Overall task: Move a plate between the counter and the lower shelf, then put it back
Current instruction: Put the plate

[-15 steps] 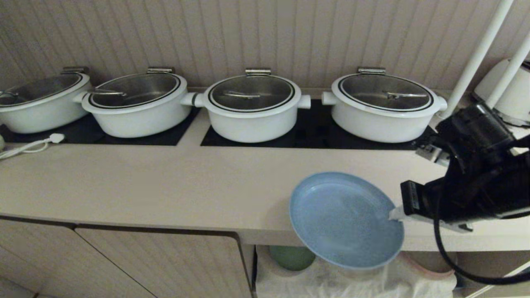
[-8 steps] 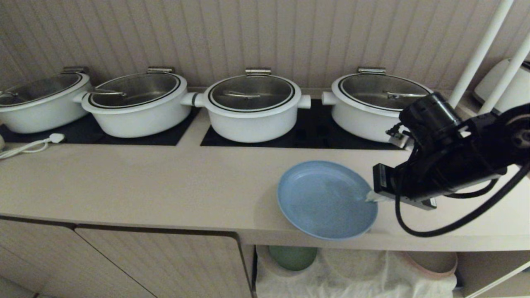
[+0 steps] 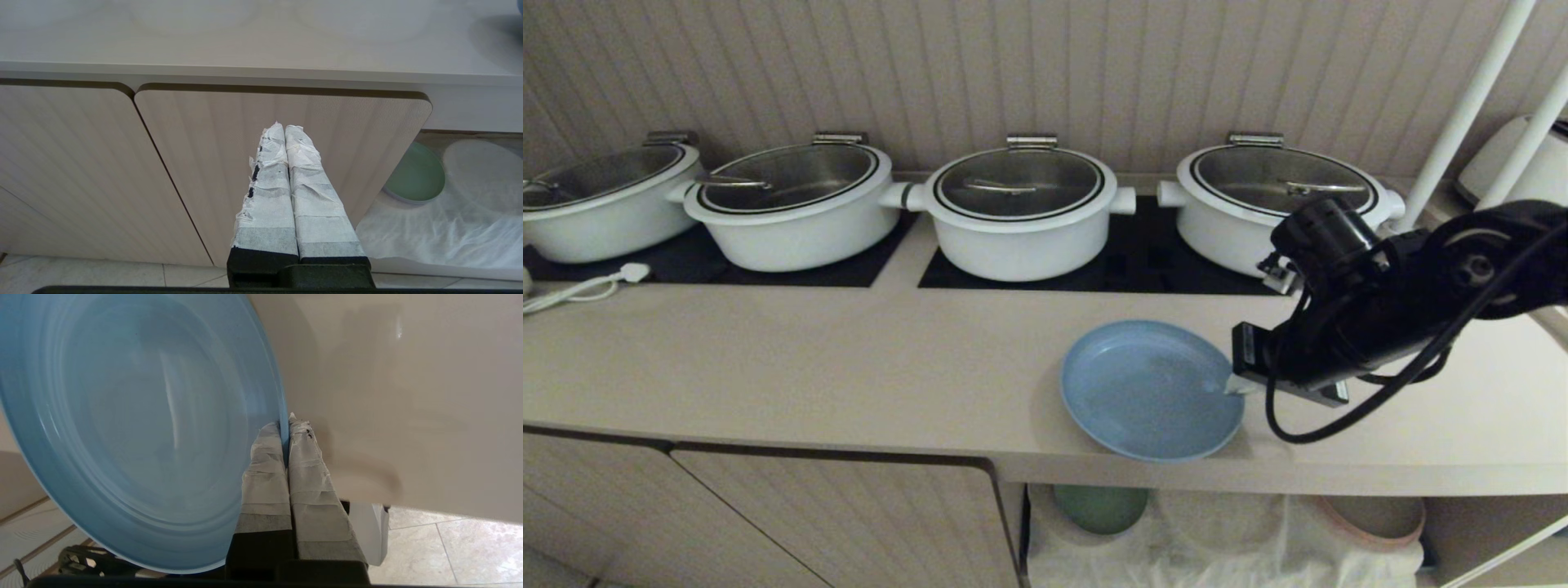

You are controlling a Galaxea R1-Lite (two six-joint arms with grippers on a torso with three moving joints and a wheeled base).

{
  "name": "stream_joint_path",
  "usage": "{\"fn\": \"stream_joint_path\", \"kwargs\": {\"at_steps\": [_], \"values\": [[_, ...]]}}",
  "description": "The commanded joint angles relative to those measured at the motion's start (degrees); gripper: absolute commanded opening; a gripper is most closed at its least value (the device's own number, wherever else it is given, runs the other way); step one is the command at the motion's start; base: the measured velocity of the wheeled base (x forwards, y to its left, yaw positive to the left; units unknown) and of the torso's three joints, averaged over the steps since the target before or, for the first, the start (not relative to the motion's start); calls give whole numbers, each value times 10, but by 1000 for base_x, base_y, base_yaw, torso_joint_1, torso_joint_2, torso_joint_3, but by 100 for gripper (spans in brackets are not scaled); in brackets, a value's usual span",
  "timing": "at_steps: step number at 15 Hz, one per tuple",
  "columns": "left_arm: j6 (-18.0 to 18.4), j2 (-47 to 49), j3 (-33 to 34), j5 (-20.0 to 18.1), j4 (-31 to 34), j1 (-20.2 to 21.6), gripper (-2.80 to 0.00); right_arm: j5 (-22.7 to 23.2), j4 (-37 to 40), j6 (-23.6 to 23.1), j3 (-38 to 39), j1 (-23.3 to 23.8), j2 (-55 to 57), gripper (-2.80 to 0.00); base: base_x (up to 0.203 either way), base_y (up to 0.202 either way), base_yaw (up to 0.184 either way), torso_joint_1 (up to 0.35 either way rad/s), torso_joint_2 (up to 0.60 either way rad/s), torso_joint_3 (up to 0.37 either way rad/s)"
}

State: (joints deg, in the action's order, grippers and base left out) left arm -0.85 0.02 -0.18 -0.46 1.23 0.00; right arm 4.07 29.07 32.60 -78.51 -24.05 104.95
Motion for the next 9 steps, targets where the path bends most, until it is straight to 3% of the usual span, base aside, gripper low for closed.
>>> {"fn": "stream_joint_path", "kwargs": {"at_steps": [1, 9], "values": [[0, 0, 0, -1, 0, 0, -280, 1, 2, 2, -13, 1, 17, -280, 0, 0, 0, 0, 0, 0], [0, 0, 0, 0, 0, 0, -280, 1, -20, 2, -21, 8, 41, -280, 0, 0, 0, 0, 0, 0]]}}
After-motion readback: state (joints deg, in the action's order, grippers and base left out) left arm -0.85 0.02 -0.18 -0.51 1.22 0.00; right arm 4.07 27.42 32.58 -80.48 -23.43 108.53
